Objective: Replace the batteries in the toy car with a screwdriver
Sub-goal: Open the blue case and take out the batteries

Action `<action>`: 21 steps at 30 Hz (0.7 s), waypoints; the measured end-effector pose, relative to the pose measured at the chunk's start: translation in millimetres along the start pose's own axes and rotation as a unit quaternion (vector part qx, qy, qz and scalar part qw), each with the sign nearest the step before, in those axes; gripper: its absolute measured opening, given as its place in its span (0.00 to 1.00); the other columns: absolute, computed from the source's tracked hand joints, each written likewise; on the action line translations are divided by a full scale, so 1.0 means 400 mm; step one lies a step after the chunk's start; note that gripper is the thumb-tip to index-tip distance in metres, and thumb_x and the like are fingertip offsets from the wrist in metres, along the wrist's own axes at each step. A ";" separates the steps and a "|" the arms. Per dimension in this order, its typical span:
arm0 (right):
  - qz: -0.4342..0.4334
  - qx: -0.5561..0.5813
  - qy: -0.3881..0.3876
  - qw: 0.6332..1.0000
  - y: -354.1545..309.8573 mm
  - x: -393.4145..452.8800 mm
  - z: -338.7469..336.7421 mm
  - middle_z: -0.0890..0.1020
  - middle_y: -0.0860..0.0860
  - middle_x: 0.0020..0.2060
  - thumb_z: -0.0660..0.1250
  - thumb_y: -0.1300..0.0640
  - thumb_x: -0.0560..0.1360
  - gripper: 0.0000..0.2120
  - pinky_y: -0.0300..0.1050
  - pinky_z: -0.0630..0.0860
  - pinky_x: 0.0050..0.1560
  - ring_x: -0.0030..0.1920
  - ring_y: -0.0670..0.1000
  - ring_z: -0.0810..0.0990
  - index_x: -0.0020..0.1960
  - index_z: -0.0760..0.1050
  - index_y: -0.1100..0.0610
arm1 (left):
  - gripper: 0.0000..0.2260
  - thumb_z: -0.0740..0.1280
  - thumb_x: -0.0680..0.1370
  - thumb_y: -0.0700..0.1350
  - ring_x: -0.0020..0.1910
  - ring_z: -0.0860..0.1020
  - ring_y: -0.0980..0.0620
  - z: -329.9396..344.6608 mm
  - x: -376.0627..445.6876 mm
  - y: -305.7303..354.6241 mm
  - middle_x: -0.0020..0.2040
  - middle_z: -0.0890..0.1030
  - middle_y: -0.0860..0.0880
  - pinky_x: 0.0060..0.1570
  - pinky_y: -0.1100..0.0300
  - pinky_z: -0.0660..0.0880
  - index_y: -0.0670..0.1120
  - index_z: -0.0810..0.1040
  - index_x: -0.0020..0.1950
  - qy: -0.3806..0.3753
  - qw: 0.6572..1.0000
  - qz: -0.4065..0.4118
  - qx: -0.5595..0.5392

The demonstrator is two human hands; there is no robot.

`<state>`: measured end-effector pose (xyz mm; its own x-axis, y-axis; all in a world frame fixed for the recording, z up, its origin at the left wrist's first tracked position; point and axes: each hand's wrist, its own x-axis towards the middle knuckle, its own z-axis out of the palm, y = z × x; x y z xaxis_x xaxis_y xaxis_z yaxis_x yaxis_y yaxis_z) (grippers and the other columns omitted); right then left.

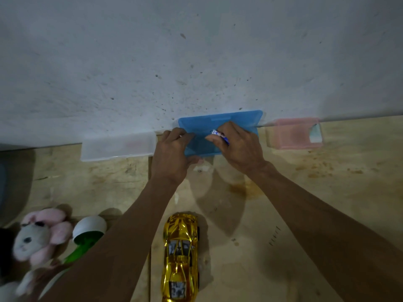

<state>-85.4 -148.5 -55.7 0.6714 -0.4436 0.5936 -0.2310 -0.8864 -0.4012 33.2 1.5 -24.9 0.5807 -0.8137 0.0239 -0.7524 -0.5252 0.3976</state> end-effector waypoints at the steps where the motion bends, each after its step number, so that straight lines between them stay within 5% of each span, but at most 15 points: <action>1: -0.009 0.003 0.010 1.000 -0.001 0.004 -0.003 0.79 0.53 0.33 0.61 0.40 0.79 0.24 0.45 0.73 0.28 0.31 0.54 0.79 0.41 0.77 0.60 | 0.32 0.82 0.64 0.51 0.56 0.76 0.40 -0.001 0.000 -0.001 0.59 0.80 0.43 0.56 0.46 0.76 0.42 0.80 0.65 0.000 1.000 0.002 0.001; 8: 0.067 0.144 -0.018 0.987 -0.104 -0.059 -0.059 0.72 0.51 0.30 0.66 0.51 0.80 0.16 0.42 0.69 0.30 0.29 0.48 0.68 0.38 0.74 0.62 | 0.27 0.81 0.66 0.42 0.57 0.76 0.38 -0.009 -0.005 0.005 0.59 0.80 0.41 0.58 0.45 0.77 0.41 0.81 0.65 -0.002 1.000 0.007 0.020; 11: 0.100 0.109 -0.060 0.987 -0.108 -0.123 -0.038 0.76 0.53 0.33 0.66 0.54 0.79 0.12 0.46 0.73 0.28 0.29 0.51 0.73 0.41 0.75 0.62 | 0.27 0.81 0.67 0.45 0.57 0.76 0.38 -0.009 -0.004 0.003 0.59 0.80 0.42 0.57 0.44 0.77 0.41 0.80 0.65 -0.002 1.000 0.012 0.028; 17: -0.065 -0.010 -0.089 0.994 -0.078 -0.151 -0.017 0.78 0.58 0.39 0.66 0.64 0.77 0.06 0.53 0.78 0.43 0.41 0.57 0.77 0.43 0.78 0.65 | 0.28 0.80 0.68 0.49 0.58 0.75 0.40 -0.006 -0.004 0.004 0.60 0.79 0.43 0.57 0.43 0.76 0.42 0.80 0.65 -0.002 1.000 0.001 0.015; 21: -0.081 0.000 -0.104 0.991 -0.058 -0.160 -0.010 0.80 0.59 0.41 0.66 0.62 0.80 0.09 0.55 0.77 0.49 0.43 0.58 0.78 0.43 0.79 0.65 | 0.29 0.80 0.67 0.51 0.58 0.75 0.40 -0.008 -0.003 0.006 0.60 0.79 0.43 0.57 0.44 0.76 0.43 0.81 0.65 -0.001 1.000 -0.001 0.014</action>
<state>-125.8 -99.9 -81.6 0.8307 -0.2580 0.4932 -0.1078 -0.9439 -0.3123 31.6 1.8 -20.9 0.5821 -0.8128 0.0211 -0.7594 -0.5342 0.3714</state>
